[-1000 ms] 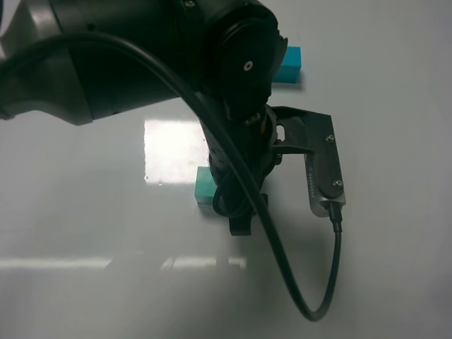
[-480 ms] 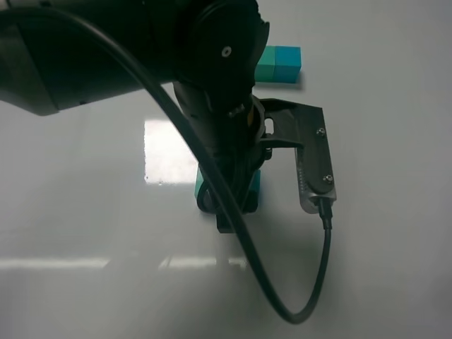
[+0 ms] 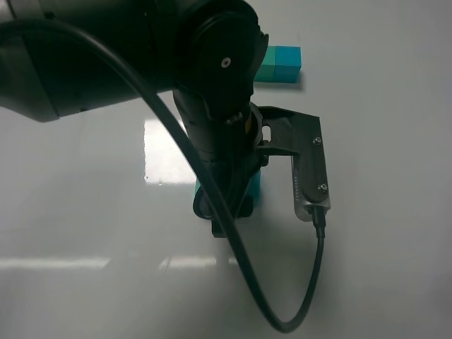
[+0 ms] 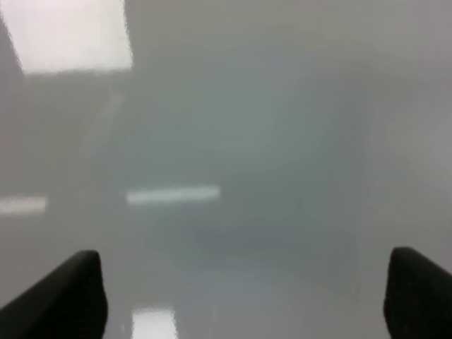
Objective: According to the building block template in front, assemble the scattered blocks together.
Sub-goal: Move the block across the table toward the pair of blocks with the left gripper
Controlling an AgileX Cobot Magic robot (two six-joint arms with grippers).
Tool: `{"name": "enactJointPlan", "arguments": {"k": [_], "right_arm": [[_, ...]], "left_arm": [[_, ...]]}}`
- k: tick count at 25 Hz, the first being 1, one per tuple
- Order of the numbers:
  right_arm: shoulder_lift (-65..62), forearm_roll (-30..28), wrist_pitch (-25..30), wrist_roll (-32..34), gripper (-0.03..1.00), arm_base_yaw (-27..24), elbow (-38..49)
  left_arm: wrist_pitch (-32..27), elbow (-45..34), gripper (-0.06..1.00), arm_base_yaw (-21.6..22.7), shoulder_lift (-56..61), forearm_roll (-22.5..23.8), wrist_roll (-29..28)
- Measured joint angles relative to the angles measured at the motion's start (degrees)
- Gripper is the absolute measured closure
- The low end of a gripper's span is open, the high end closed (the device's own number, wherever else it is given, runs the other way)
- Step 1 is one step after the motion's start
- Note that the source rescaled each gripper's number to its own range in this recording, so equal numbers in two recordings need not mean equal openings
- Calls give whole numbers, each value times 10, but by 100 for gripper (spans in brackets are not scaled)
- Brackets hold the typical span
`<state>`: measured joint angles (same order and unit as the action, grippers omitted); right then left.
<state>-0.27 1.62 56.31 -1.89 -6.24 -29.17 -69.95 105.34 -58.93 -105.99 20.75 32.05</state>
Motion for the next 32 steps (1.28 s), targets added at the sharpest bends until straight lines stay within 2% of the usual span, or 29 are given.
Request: {"name": "enactJointPlan", "arguments": {"k": [6,12,13,15,16,26,32], "right_arm": [[0,0,0,0,9,0,0],[0,0,0,0,9,0,0],[0,0,0,0,9,0,0],[0,0,0,0,9,0,0],[0,0,0,0,9,0,0],[0,0,0,0,9,0,0],[0,0,0,0,9,0,0]], "left_arm": [[0,0,62,0,-3,0,8],[1,0,68,0,-8,4,17],[1,0,71,0,-8,6,18],[3,0,89,0,-8,8,19],[3,0,93,0,-8,8,20],[0,0,93,0,-9,16,14],[-2,53,93,-4,-14,24,18]]}}
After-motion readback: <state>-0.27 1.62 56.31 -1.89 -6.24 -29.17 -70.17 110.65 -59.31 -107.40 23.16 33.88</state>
